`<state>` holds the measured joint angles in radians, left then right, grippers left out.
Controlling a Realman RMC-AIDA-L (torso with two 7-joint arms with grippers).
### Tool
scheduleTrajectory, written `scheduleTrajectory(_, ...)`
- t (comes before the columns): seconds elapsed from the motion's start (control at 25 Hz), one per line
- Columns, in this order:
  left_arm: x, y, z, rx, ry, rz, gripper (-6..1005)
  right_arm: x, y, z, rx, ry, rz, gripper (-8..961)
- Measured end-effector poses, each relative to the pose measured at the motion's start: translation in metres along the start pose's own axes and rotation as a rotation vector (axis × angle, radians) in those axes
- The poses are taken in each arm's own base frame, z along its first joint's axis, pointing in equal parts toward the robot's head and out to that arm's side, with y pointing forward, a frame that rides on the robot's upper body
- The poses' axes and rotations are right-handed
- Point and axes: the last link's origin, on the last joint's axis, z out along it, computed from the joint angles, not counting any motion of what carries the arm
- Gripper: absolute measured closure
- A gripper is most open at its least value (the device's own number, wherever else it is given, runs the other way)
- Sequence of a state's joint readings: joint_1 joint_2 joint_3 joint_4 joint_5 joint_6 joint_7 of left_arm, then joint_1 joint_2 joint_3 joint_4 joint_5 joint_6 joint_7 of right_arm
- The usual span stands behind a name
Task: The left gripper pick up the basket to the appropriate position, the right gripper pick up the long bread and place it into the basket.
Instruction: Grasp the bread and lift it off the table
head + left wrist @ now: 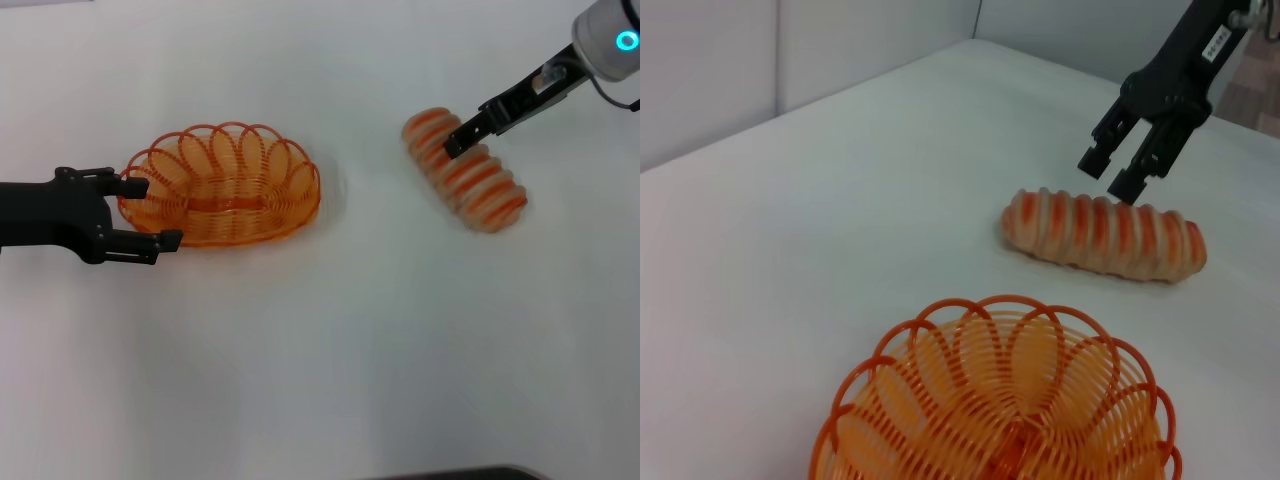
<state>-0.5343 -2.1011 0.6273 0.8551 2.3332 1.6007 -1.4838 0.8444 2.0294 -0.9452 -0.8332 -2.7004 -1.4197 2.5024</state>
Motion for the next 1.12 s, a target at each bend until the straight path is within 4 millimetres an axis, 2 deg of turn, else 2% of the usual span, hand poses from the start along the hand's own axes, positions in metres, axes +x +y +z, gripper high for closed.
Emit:
scheduleTrajectory(0.68, 0.003, 0.002, 0.007, -0.014, -0.012, 0.014, 100, -0.008, 0.026, 0.026, 0.069, 0.114, -0.068, 205)
scheduleTrajectory(1.12, 0.001, 0.002, 0.007, -0.007, -0.012, 0.007, 101, -0.005, 0.027, 0.033, 0.087, 0.129, -0.091, 215)
